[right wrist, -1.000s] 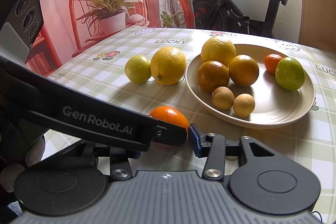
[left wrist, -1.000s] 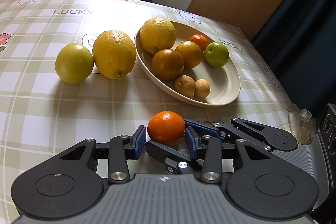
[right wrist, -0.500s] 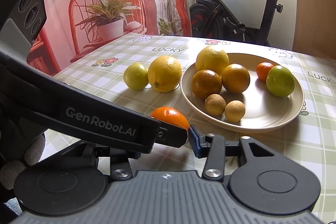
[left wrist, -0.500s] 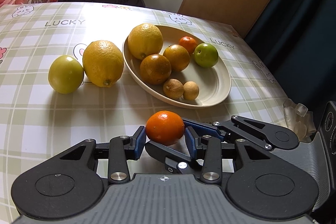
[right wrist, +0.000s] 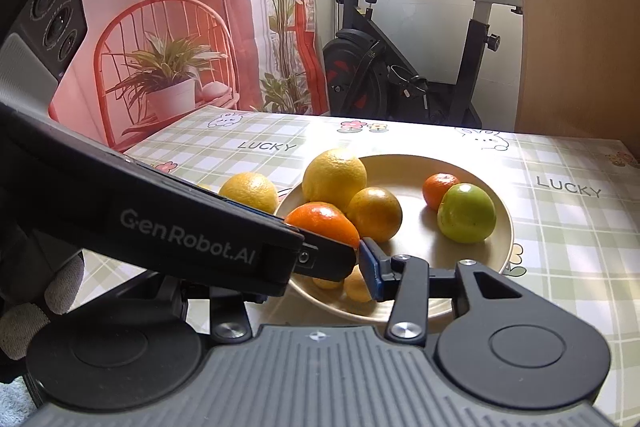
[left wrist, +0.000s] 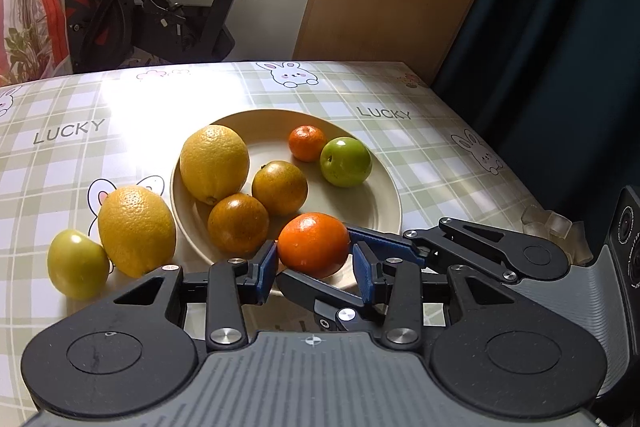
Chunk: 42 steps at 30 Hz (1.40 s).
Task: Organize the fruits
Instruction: 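Carry the bright orange onto the plate and open the right gripper, then move the right gripper to the large lemon and close on it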
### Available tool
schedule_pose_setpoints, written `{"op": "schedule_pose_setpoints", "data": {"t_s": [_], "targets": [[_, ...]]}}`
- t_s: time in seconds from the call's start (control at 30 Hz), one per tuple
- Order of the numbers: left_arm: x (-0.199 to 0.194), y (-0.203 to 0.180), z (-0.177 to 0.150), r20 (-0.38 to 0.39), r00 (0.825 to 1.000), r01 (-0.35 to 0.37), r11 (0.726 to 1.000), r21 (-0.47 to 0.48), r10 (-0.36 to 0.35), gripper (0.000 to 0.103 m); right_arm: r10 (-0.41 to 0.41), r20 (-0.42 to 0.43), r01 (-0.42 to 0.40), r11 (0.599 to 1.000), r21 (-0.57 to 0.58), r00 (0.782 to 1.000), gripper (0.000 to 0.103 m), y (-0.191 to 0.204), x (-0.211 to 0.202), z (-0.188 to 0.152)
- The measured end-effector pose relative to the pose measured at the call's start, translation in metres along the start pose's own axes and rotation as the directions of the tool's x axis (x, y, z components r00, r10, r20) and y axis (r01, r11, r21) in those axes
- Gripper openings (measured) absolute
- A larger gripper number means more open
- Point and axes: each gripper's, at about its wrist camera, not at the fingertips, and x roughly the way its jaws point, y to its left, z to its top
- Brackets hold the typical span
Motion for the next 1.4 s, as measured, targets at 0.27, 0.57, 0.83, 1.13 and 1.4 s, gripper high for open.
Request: {"op": "schedule_pose_setpoints", "data": {"t_s": [0.27, 0.57, 0.83, 1.13, 1.4], "targets": [[0.024, 0.002, 0.017, -0.035, 0.999, -0.024, 1.000, 0.016, 0.025, 0.043, -0.035, -0.023, 0.035, 0.999, 0.041, 0.999, 0.046, -0.016, 0.021, 0.006], [0.035, 0.004, 0.018, -0.060, 0.998, -0.034, 0.999, 0.015, 0.035, 0.043, -0.039, -0.052, 0.042, 0.997, 0.072, 0.998, 0.046, -0.025, 0.032, 0.005], [0.035, 0.010, 0.020, -0.067, 0.997, -0.033, 0.999, -0.006, 0.032, 0.044, -0.040, -0.060, 0.045, 0.996, 0.082, 0.997, 0.047, -0.025, 0.036, 0.008], [0.027, 0.016, 0.021, -0.064, 0.998, -0.003, 0.999, -0.053, -0.001, 0.045, -0.041, -0.063, 0.046, 0.996, 0.074, 0.997, 0.049, -0.020, 0.029, 0.011], [-0.015, 0.044, 0.036, 0.050, 0.999, 0.010, 0.992, -0.125, -0.004, 0.050, -0.032, -0.023, 0.033, 0.995, 0.089, 0.999, 0.050, -0.025, 0.016, 0.029]]}}
